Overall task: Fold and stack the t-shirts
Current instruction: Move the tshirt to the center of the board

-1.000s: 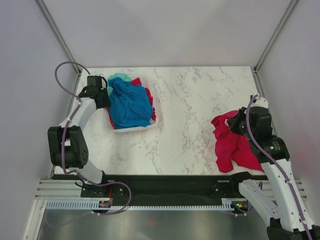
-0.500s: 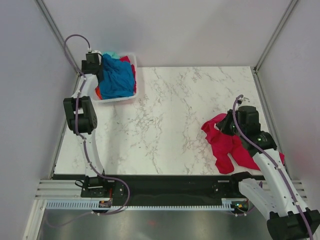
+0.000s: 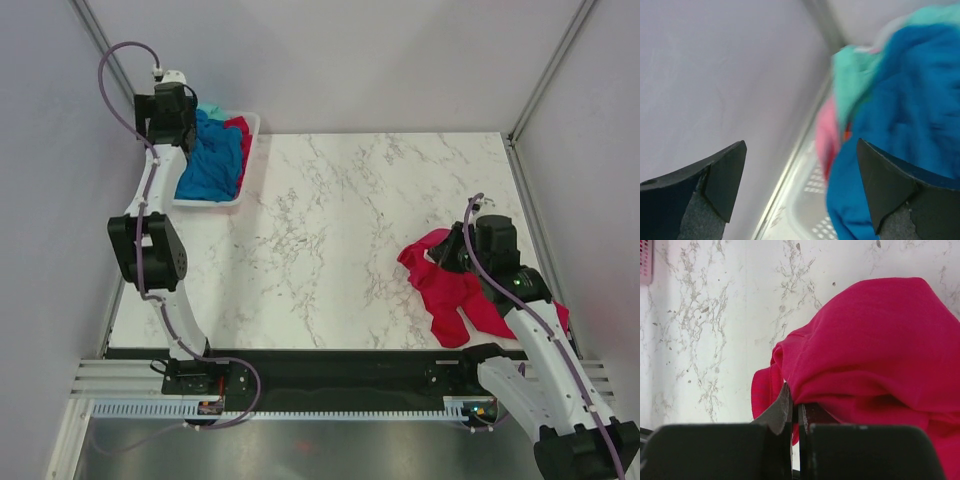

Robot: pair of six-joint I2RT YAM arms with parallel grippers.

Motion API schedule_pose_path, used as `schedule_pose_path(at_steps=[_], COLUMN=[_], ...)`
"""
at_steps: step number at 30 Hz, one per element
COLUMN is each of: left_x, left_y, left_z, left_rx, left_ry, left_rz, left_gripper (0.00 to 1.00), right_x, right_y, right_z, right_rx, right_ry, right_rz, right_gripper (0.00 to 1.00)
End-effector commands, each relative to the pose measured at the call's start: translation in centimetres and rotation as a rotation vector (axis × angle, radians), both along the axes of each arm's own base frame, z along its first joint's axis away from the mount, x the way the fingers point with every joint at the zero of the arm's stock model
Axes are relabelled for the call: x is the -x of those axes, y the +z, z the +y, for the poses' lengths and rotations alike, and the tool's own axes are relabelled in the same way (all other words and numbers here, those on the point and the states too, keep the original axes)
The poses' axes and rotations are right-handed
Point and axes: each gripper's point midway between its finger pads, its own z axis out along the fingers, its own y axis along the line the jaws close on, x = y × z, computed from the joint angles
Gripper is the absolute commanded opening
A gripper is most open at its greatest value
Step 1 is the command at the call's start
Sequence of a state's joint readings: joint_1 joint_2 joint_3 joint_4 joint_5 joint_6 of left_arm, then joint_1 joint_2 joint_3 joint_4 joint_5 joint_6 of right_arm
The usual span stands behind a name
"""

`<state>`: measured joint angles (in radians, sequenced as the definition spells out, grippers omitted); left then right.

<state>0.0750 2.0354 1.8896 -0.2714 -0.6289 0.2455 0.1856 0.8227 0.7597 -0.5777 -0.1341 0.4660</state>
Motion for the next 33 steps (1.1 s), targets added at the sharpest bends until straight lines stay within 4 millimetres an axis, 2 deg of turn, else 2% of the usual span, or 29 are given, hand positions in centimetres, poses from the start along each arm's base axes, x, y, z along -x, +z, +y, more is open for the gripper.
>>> schedule_pose_path(at_steps=[1,2,3,4,5,6,7,8,10,11,12,14,15,18,19,20,21,22,24,25,28,29,31,32,33], left_x=[0.2,-0.6,-0.6,-0.6,-0.9,-1.1,-1.0,-1.5,-1.6,-1.9,-2.4,-3.2,-3.7,-5.0,-5.5,-5.6,-5.7,-5.7,-5.6,-5.4,-4.6,-4.4,-3.7,-3.3,-2.9], left_y=[7.8,6.5,6.2,5.9,3.7,2.4,1.3,-1.4,-4.3,-5.7,-8.5,-10.7,-13.0,-14.6,-15.4,-15.5,-15.5,-15.5,-15.4,-15.1,-14.4,-12.9,-11.7,-8.8,-7.4], left_z=[-8.5,-15.7,-18.0,-21.6,-23.2,-24.5,-26.9,-28.1,-30.2,-30.4,-30.7,-30.5,-30.2,-28.2,-26.2,-25.0,-23.7,-21.5,-19.5,-17.4,-15.3,-15.4,-16.2,-17.0,-17.7], left_rx=[0.147,0.231,0.255,0.269,0.277,0.294,0.322,0.366,0.443,0.482,0.504,0.509,0.513,0.491,0.474,0.467,0.461,0.461,0.462,0.458,0.471,0.472,0.489,0.523,0.54], left_ry=[-0.342,-0.597,-0.658,-0.73,-0.753,-0.771,-0.828,-0.849,-0.899,-0.878,-0.863,-0.835,-0.809,-0.721,-0.657,-0.621,-0.584,-0.542,-0.524,-0.491,-0.459,-0.47,-0.493,-0.491,-0.509], left_rz=[-0.185,-0.156,-0.144,-0.125,-0.066,-0.035,-0.011,0.033,0.078,0.09,0.134,0.157,0.188,0.189,0.187,0.184,0.178,0.171,0.167,0.161,0.147,0.123,0.109,0.047,0.025], left_gripper=[0.97,0.96,0.97,0.97,0.96,0.96,0.95,0.95,0.94,0.93,0.93,0.93,0.93,0.94,0.94,0.94,0.94,0.94,0.93,0.93,0.93,0.93,0.94,0.94,1.0], right_x=[0.2,0.4,0.7,0.9,1.2,1.4,1.5,2.0,2.5,2.9,3.1,3.6,3.7,3.9,3.9,3.9,3.9,3.8,3.7,3.7,3.3,2.9,2.2,1.7,1.2], right_y=[2.5,2.6,2.5,2.6,2.5,2.7,2.8,3.1,3.9,4.2,4.4,4.6,4.5,4.2,4.1,4.0,4.0,4.0,4.1,4.0,4.2,4.5,4.6,5.5,5.8], right_z=[-0.2,-0.3,-0.3,-0.3,-0.4,-0.3,-0.4,-0.6,-0.8,-0.9,-1.0,-1.1,-1.1,-1.1,-1.2,-1.2,-1.2,-1.2,-1.2,-1.2,-1.2,-1.1,-1.0,-0.8,-0.7], right_rx=[-0.005,-0.005,-0.006,-0.008,-0.01,-0.013,-0.014,-0.011,-0.014,-0.013,-0.015,-0.016,-0.018,-0.017,-0.017,-0.016,-0.015,-0.014,-0.012,-0.012,-0.013,-0.016,-0.019,-0.031,-0.042], right_ry=[-0.001,-0.003,-0.004,-0.006,-0.008,-0.007,-0.011,-0.012,-0.02,-0.022,-0.03,-0.034,-0.032,-0.033,-0.035,-0.035,-0.036,-0.039,-0.04,-0.041,-0.045,-0.047,-0.053,-0.053,-0.053], right_rz=[-0.081,-0.082,-0.074,-0.073,-0.065,-0.065,-0.065,-0.068,-0.091,-0.091,-0.095,-0.099,-0.095,-0.085,-0.08,-0.075,-0.077,-0.074,-0.074,-0.07,-0.071,-0.084,-0.08,-0.1,-0.103], right_gripper=[0.0,0.0,0.0,0.01,0.01,0.01,0.01,0.01,0.02,0.02,0.02,0.03,0.02,0.03,0.02,0.02,0.02,0.02,0.02,0.02,0.02,0.02,0.03,0.03,0.03])
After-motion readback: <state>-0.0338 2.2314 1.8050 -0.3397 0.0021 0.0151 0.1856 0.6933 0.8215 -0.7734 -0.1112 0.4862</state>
